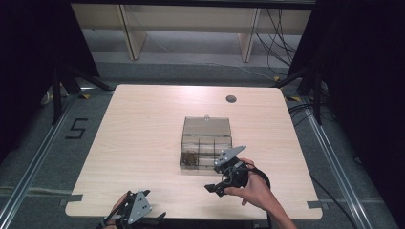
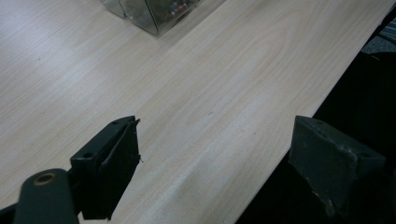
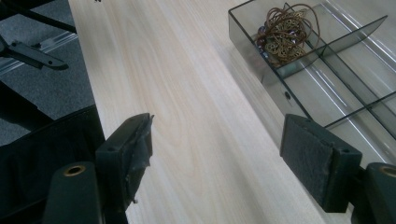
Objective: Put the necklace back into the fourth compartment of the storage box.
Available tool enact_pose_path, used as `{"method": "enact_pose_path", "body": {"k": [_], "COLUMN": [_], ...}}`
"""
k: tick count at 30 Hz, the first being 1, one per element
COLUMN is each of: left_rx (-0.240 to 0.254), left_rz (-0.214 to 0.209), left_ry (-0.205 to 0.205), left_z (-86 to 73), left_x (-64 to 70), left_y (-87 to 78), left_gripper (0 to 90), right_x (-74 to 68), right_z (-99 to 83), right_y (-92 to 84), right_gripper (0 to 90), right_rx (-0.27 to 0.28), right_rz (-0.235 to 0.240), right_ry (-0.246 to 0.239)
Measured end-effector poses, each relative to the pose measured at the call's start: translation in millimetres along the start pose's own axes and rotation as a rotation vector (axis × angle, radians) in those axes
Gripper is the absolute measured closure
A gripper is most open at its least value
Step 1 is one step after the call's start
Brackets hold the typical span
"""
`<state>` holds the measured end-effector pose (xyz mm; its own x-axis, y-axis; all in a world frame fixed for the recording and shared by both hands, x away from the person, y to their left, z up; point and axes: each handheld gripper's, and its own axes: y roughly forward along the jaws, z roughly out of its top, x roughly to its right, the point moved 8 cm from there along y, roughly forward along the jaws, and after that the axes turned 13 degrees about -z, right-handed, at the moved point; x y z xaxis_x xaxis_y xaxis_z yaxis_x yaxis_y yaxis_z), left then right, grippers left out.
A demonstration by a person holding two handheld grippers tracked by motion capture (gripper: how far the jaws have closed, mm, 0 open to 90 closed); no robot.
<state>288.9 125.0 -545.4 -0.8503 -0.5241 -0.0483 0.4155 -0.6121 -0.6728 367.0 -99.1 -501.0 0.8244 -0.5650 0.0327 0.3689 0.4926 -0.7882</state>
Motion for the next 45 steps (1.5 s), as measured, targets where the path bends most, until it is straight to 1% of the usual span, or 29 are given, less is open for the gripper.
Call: {"method": "enact_pose_path", "body": {"k": [1,3,6,7,8,9,11,12,13,14,16,17,18,19,20,21,22,24,25,26,27,30,34,35,37,38,39,43,45], "left_rx": [-0.015,-0.013,-0.015,-0.008,-0.006,-0.011,-0.01,-0.008,-0.008,-0.004,-0.004,-0.006,-0.006,-0.005,-0.006,-0.007,-0.007,-0.001,-0.003,-0.005,-0.006,-0.003,-0.004,0.001,-0.001,-0.005,-0.006,-0.006,-0.011], "left_rz": [-0.018,-0.015,-0.016,-0.023,-0.02,-0.02,-0.02,-0.023,-0.023,-0.02,-0.02,-0.021,-0.021,-0.02,-0.02,-0.022,-0.022,-0.019,-0.019,-0.02,-0.021,-0.019,-0.018,-0.016,-0.016,-0.015,-0.015,-0.016,-0.013], "left_ry": [0.018,0.011,0.016,0.012,0.017,0.034,0.033,0.02,0.02,0.014,0.017,0.019,0.019,0.015,0.017,0.02,0.02,0.014,0.015,0.02,0.019,0.019,0.018,0.014,0.014,0.018,0.019,0.018,0.033], "left_z": [-0.3,-0.4,-0.3,0.1,0.4,0.5,0.5,0.1,0.1,0.2,0.2,0.2,0.2,0.1,0.1,0.2,0.2,0.5,0.4,0.4,0.3,0.2,-0.2,0.3,0.2,0.1,0.0,0.0,0.0], "left_x": [0.2,0.4,0.2,0.8,0.5,-0.6,-0.6,0.1,0.1,0.2,0.0,0.0,0.0,0.1,0.0,0.0,0.0,0.0,0.0,0.0,0.2,-0.1,-0.4,0.1,0.7,0.6,0.7,1.0,-0.6], "left_y": [-1.8,-1.8,-1.8,-1.5,-1.8,-2.2,-2.1,-1.6,-1.6,-1.5,-1.6,-1.6,-1.6,-1.4,-1.6,-1.7,-1.7,-1.5,-1.6,-1.8,-1.8,-1.6,-1.4,-1.1,-0.6,-0.5,-0.3,-0.1,-0.7], "left_gripper": [15.5,15.5,15.5,15.5,15.5,15.5,15.5,15.5,15.5,15.5,15.6,15.5,15.6,15.5,15.5,15.6,15.6,15.6,15.5,15.5,15.5,15.6,15.6,15.5,15.6,15.6,15.6,15.6,15.5], "right_x": [-0.4,-0.9,-0.3,1.0,1.4,1.9,2.0,1.4,3.5,3.5,4.5,5.9,5.9,6.7,6.5,7.9,7.9,8.5,9.2,9.1,9.3,10.3,11.1,10.9,10.5,10.5,10.2,9.2,7.5], "right_z": [-1.3,-4.2,-7.3,-8.1,-9.1,-10.0,-10.6,-12.0,-12.3,-12.7,-14.0,-15.4,-15.4,-17.3,-18.2,-18.9,-18.9,-21.8,-22.6,-23.1,-23.9,-26.3,-28.3,-28.4,-30.3,-29.5,-31.4,-35.3,-37.5], "right_y": [0.9,2.1,3.0,3.2,2.4,2.4,2.0,0.6,0.5,0.2,-1.6,-1.6,-1.6,-3.6,-3.6,-3.3,-3.3,-5.7,-5.8,-5.3,-6.6,-7.8,-8.9,-8.8,-10.1,-7.8,-9.6,-9.5,-9.1], "right_gripper": [25.2,24.3,22.0,21.5,21.0,20.1,19.8,19.6,19.4,19.2,18.9,18.7,18.7,18.7,18.7,18.6,18.6,18.5,18.5,18.4,18.2,17.6,17.2,17.1,16.9,16.9,16.8,16.7,16.7], "right_rx": [-0.001,0.003,-0.003,0.006,0.0,0.0,0.003,-0.003,0.005,0.006,0.014,0.023,0.023,0.02,0.017,0.027,0.027,0.019,0.022,0.029,0.023,0.023,0.025,0.04,0.034,0.057,0.041,0.038,0.03], "right_rz": [0.001,0.011,-0.002,-0.009,-0.017,-0.015,-0.007,-0.015,-0.021,-0.021,-0.023,-0.027,-0.027,-0.026,-0.025,-0.026,-0.026,-0.03,-0.033,-0.034,-0.025,-0.04,-0.04,-0.039,-0.042,-0.044,-0.039,-0.041,-0.036], "right_ry": [0.002,0.01,0.022,0.021,0.036,0.038,0.032,0.056,0.044,0.049,0.061,0.058,0.058,0.073,0.077,0.059,0.059,0.078,0.073,0.08,0.071,0.087,0.085,0.079,0.086,0.079,0.075,0.079,0.088]}}
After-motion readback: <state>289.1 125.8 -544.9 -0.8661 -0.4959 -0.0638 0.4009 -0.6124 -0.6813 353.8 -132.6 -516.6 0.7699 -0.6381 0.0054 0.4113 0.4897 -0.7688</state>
